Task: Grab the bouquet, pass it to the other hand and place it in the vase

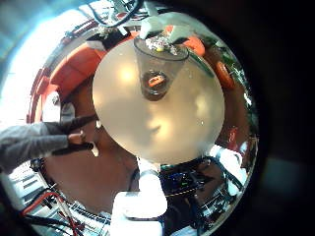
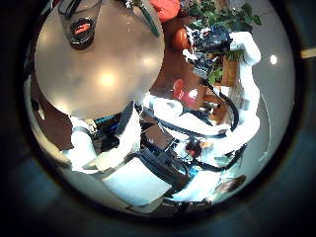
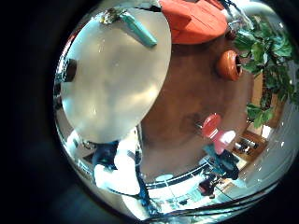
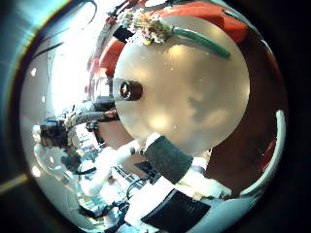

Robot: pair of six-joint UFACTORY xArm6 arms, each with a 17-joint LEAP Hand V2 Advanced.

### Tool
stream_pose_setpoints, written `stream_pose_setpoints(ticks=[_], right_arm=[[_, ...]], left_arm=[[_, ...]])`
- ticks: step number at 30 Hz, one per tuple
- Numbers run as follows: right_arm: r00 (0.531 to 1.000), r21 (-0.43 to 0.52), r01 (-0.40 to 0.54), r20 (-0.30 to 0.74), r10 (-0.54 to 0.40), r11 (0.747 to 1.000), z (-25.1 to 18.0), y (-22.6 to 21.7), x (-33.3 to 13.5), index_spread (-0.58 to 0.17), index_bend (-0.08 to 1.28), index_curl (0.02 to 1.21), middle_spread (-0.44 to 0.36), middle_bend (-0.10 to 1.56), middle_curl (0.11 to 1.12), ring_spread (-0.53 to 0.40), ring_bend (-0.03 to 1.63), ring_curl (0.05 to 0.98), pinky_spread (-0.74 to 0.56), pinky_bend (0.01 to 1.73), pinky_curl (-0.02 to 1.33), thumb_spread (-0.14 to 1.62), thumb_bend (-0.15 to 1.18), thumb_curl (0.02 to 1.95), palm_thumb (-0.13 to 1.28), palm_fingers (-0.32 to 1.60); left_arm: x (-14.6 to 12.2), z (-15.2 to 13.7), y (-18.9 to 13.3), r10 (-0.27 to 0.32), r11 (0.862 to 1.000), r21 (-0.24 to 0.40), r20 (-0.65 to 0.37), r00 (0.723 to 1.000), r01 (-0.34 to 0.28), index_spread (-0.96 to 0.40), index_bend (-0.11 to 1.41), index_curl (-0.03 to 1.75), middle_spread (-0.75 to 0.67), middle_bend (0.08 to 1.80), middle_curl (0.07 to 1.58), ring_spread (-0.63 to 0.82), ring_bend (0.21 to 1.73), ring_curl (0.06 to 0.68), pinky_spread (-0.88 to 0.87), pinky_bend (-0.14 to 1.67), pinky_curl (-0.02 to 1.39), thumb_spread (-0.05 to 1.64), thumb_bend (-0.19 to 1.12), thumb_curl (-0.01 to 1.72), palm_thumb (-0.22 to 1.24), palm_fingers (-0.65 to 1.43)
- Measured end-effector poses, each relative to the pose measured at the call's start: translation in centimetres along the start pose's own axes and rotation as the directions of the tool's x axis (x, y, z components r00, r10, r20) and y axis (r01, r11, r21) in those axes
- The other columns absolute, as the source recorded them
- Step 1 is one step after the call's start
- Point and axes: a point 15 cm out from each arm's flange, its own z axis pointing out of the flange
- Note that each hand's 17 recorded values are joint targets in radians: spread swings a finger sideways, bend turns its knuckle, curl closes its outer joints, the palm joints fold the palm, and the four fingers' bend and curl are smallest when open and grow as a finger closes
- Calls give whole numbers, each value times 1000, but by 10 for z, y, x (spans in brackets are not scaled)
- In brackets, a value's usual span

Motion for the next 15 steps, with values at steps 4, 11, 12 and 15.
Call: stream_pose_setpoints(ticks=[4, 11, 12, 15], right_arm=[[999, 19, -39, 1, 39, 999, -6, -42, 23, -318, 151, 276, -21, 279, 378, -7, 741, 259, 355, 546, 209, 1190, -16, 277, 353, 461], [991, -6, -134, 10, 134, 991, 14, -114, 55, -274, 145, 263, -17, 333, 398, -87, 850, 291, 228, 628, 208, 1117, -12, 326, 434, 489], [990, -18, -142, 13, 143, 990, 22, -120, 58, -271, 151, 264, -22, 342, 402, -95, 856, 292, 211, 642, 209, 1109, -12, 334, 448, 489], [987, 31, -162, 10, 162, 986, 32, -147, 60, -261, 169, 270, -39, 375, 414, -122, 883, 301, 159, 662, 201, 1082, -15, 354, 483, 507]], left_arm=[[13, -1, -3, 50, 999, -7, 11, 999, -50, 142, 197, 420, 433, 184, 303, 594, 423, 207, 530, 182, 260, 1043, -25, 348, 438, 138], [31, 1, -12, 139, 990, 14, 38, 990, -139, 142, 197, 421, 437, 185, 301, 594, 423, 207, 530, 182, 260, 1044, -25, 345, 441, 138], [32, 1, -13, 149, 989, 18, 42, 988, -150, 142, 197, 422, 436, 185, 300, 594, 423, 207, 530, 182, 260, 1044, -25, 345, 441, 138], [33, 6, -15, 167, 986, 5, 45, 985, -168, 142, 197, 422, 435, 185, 300, 594, 423, 207, 530, 182, 260, 1045, -26, 345, 437, 138]])
